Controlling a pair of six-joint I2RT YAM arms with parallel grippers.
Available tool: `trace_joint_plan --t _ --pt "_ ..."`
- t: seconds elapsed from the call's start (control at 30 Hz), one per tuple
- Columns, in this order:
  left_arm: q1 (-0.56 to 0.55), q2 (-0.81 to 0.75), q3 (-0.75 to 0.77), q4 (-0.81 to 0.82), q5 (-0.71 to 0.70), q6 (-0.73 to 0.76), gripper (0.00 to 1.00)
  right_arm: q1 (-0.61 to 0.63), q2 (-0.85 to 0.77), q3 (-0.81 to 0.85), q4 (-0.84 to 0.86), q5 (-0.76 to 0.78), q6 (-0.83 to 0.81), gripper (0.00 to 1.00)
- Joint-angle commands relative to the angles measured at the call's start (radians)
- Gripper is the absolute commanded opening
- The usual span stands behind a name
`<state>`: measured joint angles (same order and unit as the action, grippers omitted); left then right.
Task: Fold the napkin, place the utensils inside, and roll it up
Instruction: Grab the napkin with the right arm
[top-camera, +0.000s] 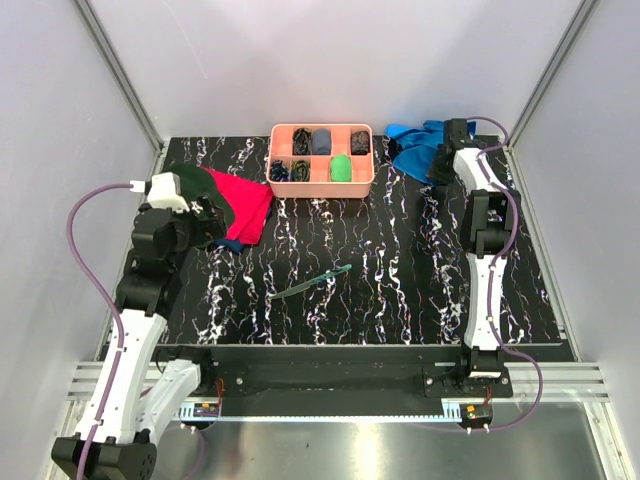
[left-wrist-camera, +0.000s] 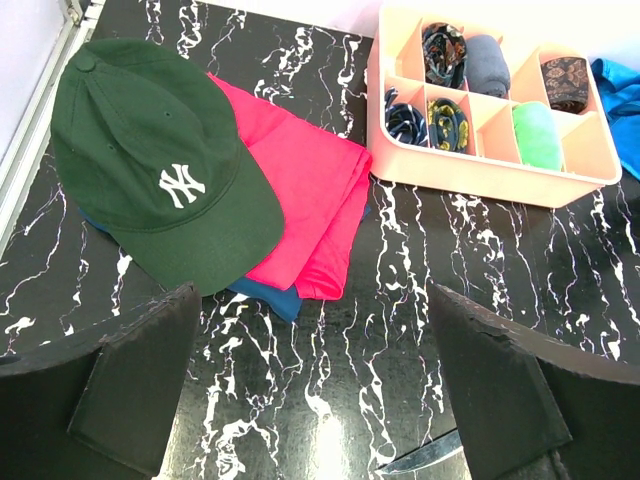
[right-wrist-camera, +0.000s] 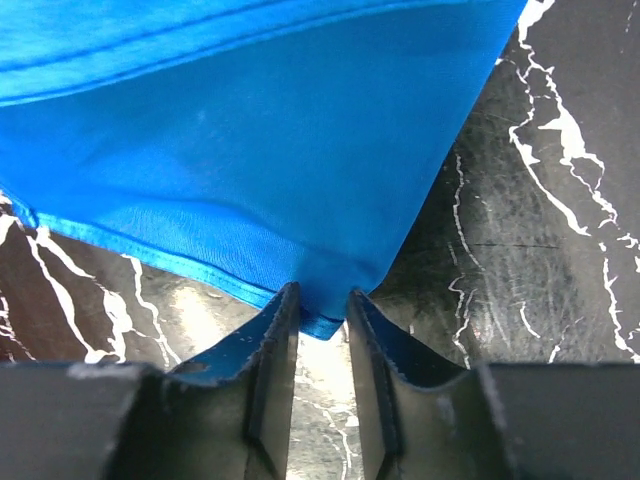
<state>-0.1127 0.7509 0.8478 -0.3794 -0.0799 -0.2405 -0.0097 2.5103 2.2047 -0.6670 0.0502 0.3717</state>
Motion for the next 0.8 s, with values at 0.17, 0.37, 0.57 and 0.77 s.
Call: trace_joint_plan --t 0.17,0.37,0.57,0.77 --pt "-0.015 -0.03 -0.003 0.042 -0.021 0.004 0.99 -0.019 -0.002 -0.002 -0.04 -0.073 -0.013 0.0" --pt "-0.027 -0.03 -0.004 0.042 -0.031 0.007 0.99 -0.019 -0.229 -0.323 -0.002 -0.07 -0.004 0.0" --pt "-0.054 -0.019 -0.001 0.036 -0.054 0.023 0.99 -0.018 -0.648 -0.925 0.147 -0.027 0.087 0.0" --pt "-0.085 -0.002 0.002 0.031 -0.054 0.024 0.99 0.052 -0.905 -1.132 0.118 0.077 0.062 0.27"
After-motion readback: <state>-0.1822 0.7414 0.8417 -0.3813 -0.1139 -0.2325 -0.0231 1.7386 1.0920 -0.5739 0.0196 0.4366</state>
